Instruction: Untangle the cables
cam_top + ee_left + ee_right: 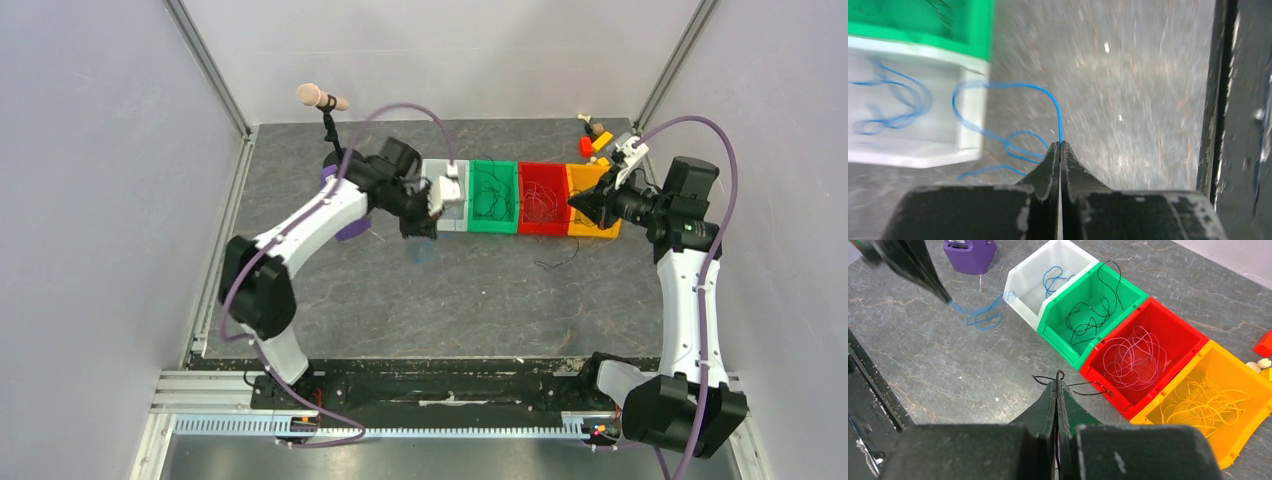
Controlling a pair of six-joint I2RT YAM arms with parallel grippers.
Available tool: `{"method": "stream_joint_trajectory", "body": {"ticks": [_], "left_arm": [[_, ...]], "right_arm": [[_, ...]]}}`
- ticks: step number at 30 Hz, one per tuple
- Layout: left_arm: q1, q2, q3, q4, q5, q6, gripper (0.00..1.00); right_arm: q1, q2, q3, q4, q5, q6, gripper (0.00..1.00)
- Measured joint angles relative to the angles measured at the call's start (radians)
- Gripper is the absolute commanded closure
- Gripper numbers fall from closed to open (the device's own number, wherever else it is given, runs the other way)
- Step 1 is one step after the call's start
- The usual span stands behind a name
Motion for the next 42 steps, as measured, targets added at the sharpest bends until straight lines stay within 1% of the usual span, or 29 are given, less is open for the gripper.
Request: {"method": "stream_joint_trajectory", "body": {"ticks": [2, 4, 7, 11, 16, 22, 29, 38, 42], "left_arm": [[0.042, -0.057, 0.045, 0.049, 0.078, -0.1, 0.98], [0.08, -0.103, 0.059, 0.134, 0.137, -0.217, 0.98], [0.114, -0.12, 0.063, 0.267, 0.176, -0.371, 0.98], [0.135, -0.077, 0.099, 0.418, 0.176, -0.548, 0.98], [0.155, -0.019, 0.24, 0.531, 0.172, -0.711, 0.98], [0.167, -0.015, 0.398, 0.66, 0.175, -0.893, 0.98], [0.167, -0.011, 0.457, 0.732, 0.169, -1.002, 0.98], [0.173, 0.05, 0.477, 0.782, 0.148, -1.036, 0.98], [0.178, 0.069, 0.45, 0.784, 0.137, -1.035, 0.98]], "right_arm": [[0.0, -0.008, 0.0, 0.005, -0.001, 0.004, 1.0], [0.0, -0.013, 0.0, 0.007, -0.003, 0.006, 1.0], [0.0, -0.013, 0.0, 0.01, -0.003, 0.006, 1.0], [0.0, -0.013, 0.0, 0.01, -0.002, 0.004, 1.0], [0.0, -0.013, 0.0, 0.01, -0.002, -0.001, 1.0], [0.0, -0.013, 0.0, 0.01, -0.003, -0.002, 1.0], [0.0, -0.013, 0.0, 0.01, -0.003, -0.002, 1.0], [0.0, -0.013, 0.0, 0.01, -0.003, -0.002, 1.0], [0.0, -0.013, 0.0, 0.009, -0.003, -0.002, 1.0]]}}
